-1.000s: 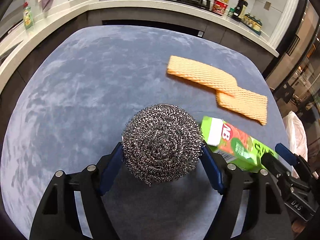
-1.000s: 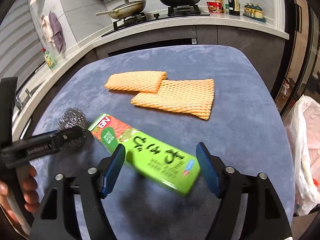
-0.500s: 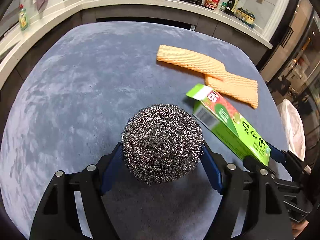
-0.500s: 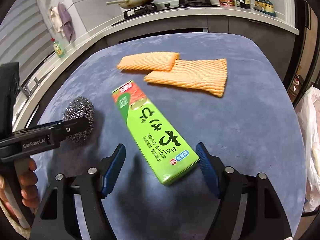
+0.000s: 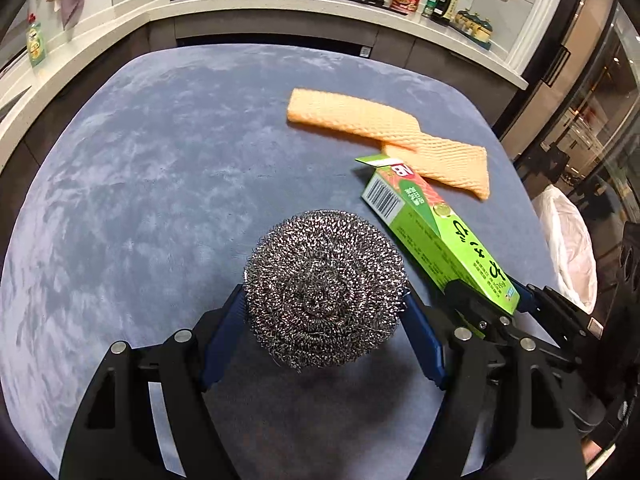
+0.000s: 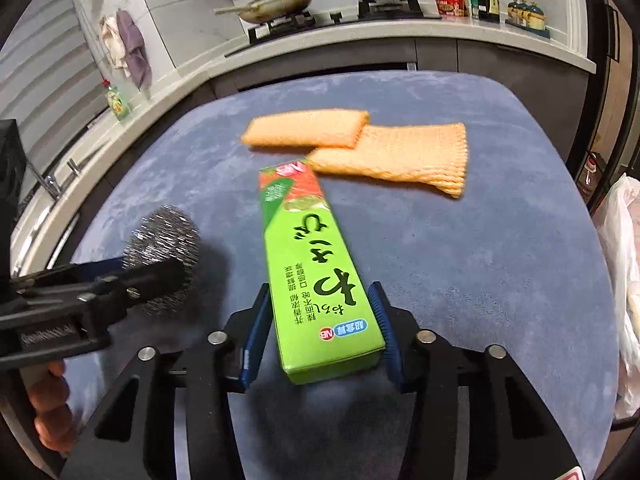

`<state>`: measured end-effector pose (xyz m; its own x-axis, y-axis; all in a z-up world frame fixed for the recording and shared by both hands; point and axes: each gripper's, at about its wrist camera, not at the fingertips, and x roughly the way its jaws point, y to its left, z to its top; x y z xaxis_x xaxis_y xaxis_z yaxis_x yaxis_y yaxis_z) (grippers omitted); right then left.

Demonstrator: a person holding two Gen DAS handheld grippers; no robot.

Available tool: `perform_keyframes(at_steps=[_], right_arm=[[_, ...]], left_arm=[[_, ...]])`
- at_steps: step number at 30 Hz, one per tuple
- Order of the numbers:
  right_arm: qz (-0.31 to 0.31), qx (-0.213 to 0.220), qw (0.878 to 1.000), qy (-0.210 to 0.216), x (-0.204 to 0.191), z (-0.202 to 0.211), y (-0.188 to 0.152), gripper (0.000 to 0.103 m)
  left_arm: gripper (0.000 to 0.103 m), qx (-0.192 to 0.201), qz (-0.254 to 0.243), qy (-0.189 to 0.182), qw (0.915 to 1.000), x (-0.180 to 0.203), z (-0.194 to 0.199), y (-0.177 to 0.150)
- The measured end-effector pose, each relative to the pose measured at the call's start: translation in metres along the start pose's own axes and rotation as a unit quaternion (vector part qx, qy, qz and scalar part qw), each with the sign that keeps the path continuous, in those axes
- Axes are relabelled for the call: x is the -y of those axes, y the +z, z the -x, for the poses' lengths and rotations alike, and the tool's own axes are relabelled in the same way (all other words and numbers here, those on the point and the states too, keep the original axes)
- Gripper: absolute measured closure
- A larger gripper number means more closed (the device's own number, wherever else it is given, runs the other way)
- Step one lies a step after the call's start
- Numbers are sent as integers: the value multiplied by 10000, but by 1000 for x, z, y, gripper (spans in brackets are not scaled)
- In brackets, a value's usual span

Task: Collect trash
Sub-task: 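Carry the steel wool and green box over the bin and release both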

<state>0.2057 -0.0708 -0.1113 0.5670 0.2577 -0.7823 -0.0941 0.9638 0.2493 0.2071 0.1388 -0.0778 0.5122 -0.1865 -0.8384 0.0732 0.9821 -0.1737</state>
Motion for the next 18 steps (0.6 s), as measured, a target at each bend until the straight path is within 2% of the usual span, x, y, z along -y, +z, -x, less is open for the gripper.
perform_keyframes(at_steps=[8, 18], right_arm=[[-128, 374, 9992, 35, 1, 37, 3, 65], [-386, 1146, 9926, -70, 19, 109, 8, 65]], left_arm=[[32, 260, -235, -223, 9991, 26, 30, -2], [32, 704, -625, -530, 9941, 74, 74, 3]])
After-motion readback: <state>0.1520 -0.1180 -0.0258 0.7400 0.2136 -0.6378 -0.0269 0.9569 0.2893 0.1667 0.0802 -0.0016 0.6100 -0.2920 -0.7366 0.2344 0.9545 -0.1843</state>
